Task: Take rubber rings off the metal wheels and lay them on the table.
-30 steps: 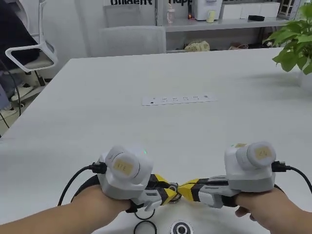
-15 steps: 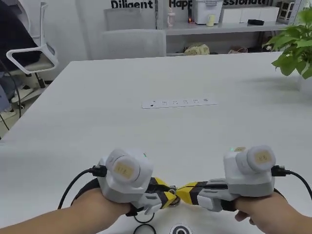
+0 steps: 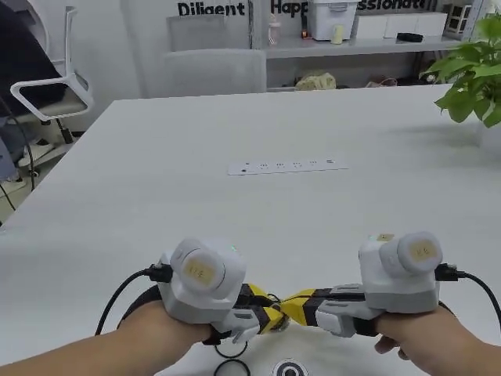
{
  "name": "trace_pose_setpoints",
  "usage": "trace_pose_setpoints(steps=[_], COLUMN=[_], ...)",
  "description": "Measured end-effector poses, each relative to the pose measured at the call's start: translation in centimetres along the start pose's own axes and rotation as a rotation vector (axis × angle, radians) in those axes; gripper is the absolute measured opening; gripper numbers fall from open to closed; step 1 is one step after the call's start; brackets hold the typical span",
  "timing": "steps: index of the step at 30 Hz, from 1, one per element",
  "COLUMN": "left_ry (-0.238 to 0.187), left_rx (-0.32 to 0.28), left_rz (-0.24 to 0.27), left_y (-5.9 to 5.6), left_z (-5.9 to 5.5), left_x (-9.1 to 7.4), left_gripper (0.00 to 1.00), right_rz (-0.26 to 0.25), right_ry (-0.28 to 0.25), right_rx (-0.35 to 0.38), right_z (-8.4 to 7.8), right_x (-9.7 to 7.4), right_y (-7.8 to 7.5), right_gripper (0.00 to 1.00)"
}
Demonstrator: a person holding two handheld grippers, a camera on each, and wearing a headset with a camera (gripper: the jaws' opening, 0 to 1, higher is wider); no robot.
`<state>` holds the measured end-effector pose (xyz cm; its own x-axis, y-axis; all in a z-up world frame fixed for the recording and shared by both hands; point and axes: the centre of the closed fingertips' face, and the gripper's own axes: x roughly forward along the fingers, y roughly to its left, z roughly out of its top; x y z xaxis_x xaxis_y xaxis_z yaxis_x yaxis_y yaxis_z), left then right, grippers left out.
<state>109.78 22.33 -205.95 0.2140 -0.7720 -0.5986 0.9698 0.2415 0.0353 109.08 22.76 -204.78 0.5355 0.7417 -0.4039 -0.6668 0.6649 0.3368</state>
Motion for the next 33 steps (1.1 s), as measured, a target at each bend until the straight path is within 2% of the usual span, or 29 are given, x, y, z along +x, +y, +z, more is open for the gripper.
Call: trace_pose_setpoints(steps=[3,9,16,22,26,33], left_ry=[-0.001,-0.04,-0.115,-0.157,-0.171,-0.18], left_rx=[0.015,0.003,-0.013,-0.026,-0.042,-0.073], left_rz=[-0.008,-0.027,-0.008,0.012,0.023,0.062], left_y=[-0.1,-0.4,0.1,0.6,0.6,1.1], left_z=[0.2,1.2,2.2,2.6,2.3,1.2], left_x=[-0.3,-1.7,-4.3,-6.8,-8.2,-10.6], left_gripper=[0.08,0.13,0.22,0.3,0.4,0.49], right_rz=[0.005,0.013,0.032,0.044,0.047,0.058], right_ry=[-0.009,-0.028,-0.052,-0.066,-0.071,-0.081], right_rx=[0.006,0.018,0.019,0.023,0.023,0.028], right_z=[0.2,0.7,1.7,2.2,2.6,3.1], right_x=[-0.1,-0.2,-0.3,-0.4,-0.6,-0.5], right_y=[0.0,0.2,0.8,1.2,1.3,1.7], right_gripper=[0.0,0.0,0.0,0.0,0.0,0.0])
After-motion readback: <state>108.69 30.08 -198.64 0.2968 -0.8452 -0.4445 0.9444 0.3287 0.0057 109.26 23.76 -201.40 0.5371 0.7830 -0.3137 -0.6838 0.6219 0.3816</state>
